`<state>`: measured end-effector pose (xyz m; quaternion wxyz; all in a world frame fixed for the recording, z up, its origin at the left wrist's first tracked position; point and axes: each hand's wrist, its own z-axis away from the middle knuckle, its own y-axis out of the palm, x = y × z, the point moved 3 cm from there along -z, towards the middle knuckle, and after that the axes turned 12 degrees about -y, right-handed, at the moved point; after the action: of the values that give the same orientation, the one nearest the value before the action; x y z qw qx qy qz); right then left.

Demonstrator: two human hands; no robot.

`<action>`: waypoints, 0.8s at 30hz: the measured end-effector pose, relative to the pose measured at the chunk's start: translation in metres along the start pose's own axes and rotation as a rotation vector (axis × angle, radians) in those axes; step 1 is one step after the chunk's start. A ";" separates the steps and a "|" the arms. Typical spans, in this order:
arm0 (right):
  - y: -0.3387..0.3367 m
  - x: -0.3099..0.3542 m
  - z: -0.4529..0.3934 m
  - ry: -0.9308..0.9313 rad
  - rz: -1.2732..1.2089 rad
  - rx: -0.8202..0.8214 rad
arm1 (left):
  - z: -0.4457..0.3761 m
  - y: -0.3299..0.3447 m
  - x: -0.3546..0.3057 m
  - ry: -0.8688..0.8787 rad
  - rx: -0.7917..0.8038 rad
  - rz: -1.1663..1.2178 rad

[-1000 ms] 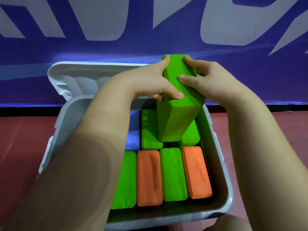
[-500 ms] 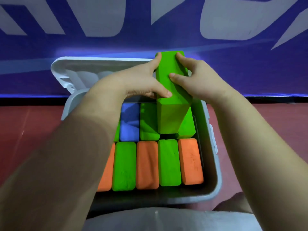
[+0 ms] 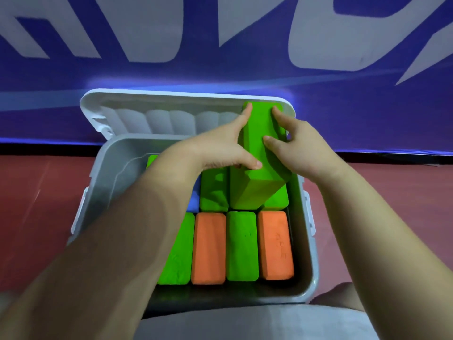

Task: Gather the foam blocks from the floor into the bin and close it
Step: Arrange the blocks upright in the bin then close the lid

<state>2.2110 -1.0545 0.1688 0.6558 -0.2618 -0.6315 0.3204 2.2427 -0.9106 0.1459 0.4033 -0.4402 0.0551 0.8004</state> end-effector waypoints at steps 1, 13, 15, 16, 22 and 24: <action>0.007 -0.001 0.001 0.005 0.013 0.022 | -0.003 0.001 0.007 -0.023 -0.004 -0.014; 0.032 0.005 -0.012 -0.028 0.700 0.567 | -0.017 0.017 0.003 -0.093 -0.244 -1.052; 0.042 0.003 -0.018 -0.043 0.765 0.623 | -0.021 0.014 0.006 -0.153 -0.243 -1.156; 0.048 0.001 -0.020 -0.043 0.784 0.655 | -0.024 0.013 0.011 -0.177 -0.236 -1.179; 0.081 -0.022 -0.035 -0.061 0.834 0.708 | -0.050 0.017 0.034 -0.250 -0.181 -1.208; 0.086 -0.027 -0.040 -0.062 0.822 0.710 | -0.056 0.017 0.037 -0.239 -0.180 -1.209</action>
<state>2.2434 -1.0159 0.0845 0.5055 -0.2400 -0.3491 0.7517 2.2575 -0.9250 0.0796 0.7499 -0.3331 -0.3170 0.4756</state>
